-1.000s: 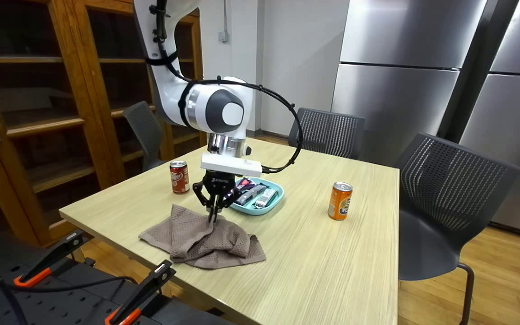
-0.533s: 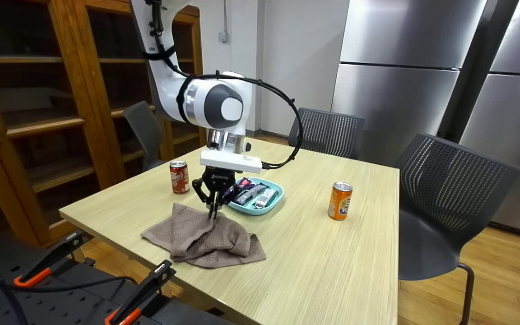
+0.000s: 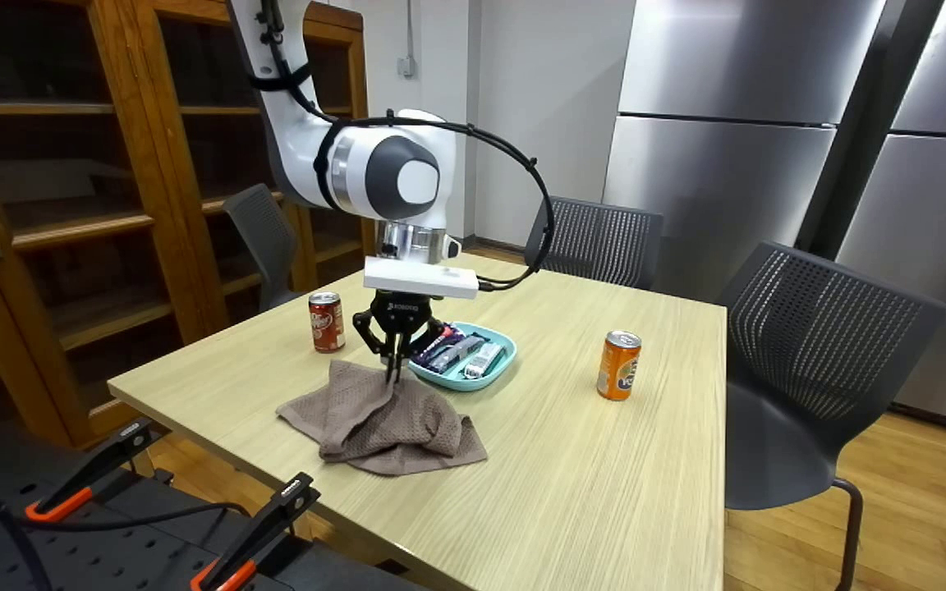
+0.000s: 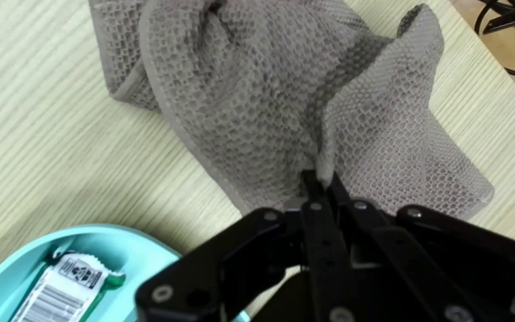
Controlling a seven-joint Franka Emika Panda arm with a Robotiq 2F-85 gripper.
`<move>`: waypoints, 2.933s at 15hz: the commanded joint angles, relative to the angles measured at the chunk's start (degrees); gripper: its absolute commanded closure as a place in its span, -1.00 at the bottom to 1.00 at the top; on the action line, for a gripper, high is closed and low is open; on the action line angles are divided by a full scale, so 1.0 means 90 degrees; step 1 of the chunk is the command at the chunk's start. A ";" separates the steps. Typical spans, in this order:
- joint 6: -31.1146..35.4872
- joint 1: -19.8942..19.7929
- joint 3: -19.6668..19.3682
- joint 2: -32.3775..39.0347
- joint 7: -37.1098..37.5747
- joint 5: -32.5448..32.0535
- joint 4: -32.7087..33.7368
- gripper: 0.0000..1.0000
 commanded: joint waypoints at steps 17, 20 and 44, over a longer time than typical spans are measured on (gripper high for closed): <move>0.0171 0.0016 -0.0019 -0.1157 0.0089 0.0231 -0.0200 0.98; 0.0113 0.0016 -0.0038 -0.1153 0.0091 0.0328 -0.0002 0.98; -0.0876 0.0240 -0.0210 0.0757 0.1739 0.0133 0.3099 0.98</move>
